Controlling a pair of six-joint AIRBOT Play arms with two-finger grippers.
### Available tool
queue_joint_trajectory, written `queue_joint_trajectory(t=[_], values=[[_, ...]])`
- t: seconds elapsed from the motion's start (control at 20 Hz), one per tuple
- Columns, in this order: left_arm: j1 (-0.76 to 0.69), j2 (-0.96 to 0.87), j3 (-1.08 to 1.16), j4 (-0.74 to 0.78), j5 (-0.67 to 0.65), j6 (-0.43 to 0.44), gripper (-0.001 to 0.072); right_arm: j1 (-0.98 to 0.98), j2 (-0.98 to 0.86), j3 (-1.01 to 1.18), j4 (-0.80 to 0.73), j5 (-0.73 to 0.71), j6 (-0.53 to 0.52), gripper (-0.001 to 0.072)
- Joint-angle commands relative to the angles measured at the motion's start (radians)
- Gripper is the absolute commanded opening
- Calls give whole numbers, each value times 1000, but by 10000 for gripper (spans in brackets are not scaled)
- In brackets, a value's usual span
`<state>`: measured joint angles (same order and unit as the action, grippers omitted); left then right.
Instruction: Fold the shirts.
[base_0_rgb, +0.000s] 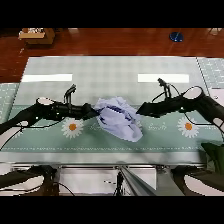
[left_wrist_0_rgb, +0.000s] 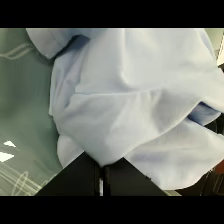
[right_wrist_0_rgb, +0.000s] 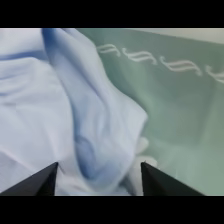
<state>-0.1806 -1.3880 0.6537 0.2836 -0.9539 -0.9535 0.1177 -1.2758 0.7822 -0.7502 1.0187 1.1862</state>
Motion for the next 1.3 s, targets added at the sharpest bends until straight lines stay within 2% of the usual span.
queue_joint_trajectory(t=[0.0, 0.1, 0.15, 0.3, 0.55, 0.65, 0.8, 1.1, 1.25], values=[[2, 1, 1, 0, -19, 1, 26, 128, -10, -16, 19, -216, 49, 420], [2, 2, 1, 0, -24, 1, 26, 164, -23, -16, 40, -266, 50, 46], [4, 2, 7, 0, -32, 1, 26, 165, -20, -14, 54, -271, 45, 28], [53, 4, 77, 0, -149, 23, 25, 113, 48, 26, 50, -241, -3, 27], [196, 99, 336, 0, -378, 32, 24, -33, 272, 161, 32, -230, -2, 26], [245, 143, 491, 0, -486, 5, 24, -65, 347, 233, 30, -216, -2, 25], [287, 179, 783, 0, -609, -83, 24, -67, 414, 376, 35, -207, -2, 25], [286, 181, 1354, 0, -644, -216, 24, -67, 429, 711, 54, -208, 18, 25], [286, 200, 1490, -1, -644, -299, 25, -67, 429, 819, 61, -168, 67, 25]])
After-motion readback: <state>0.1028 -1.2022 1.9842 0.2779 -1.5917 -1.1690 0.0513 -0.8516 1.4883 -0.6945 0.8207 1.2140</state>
